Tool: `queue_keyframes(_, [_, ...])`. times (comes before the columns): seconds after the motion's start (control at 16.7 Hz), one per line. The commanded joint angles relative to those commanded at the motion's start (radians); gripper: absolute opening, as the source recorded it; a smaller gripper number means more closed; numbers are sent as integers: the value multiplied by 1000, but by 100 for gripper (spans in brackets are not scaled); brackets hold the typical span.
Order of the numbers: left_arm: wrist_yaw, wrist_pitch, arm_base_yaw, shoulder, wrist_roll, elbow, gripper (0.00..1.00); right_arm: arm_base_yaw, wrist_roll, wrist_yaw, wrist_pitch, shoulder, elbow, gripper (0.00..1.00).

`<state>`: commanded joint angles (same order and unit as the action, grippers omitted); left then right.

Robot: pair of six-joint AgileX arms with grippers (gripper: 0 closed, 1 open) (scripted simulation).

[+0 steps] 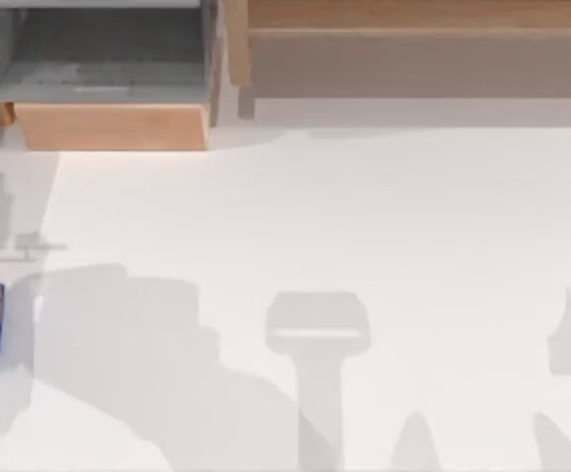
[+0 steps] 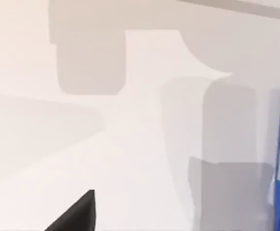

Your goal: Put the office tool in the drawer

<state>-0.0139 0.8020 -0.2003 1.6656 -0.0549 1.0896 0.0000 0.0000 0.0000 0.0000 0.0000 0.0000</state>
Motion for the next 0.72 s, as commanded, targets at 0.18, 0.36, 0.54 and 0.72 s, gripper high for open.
queue_keyframes(0.18, [16,137,110,57,140,62,100,0,0,0,0,0,0,100])
queue_keyframes(0.36, [18,182,156,91,188,92,100,0,0,0,0,0,0,100])
queue_keyframes(0.54, [18,182,156,91,188,92,100,0,0,0,0,0,0,100])
queue_keyframes(0.72, [17,172,154,84,188,75,100,0,0,0,0,0,0,100])
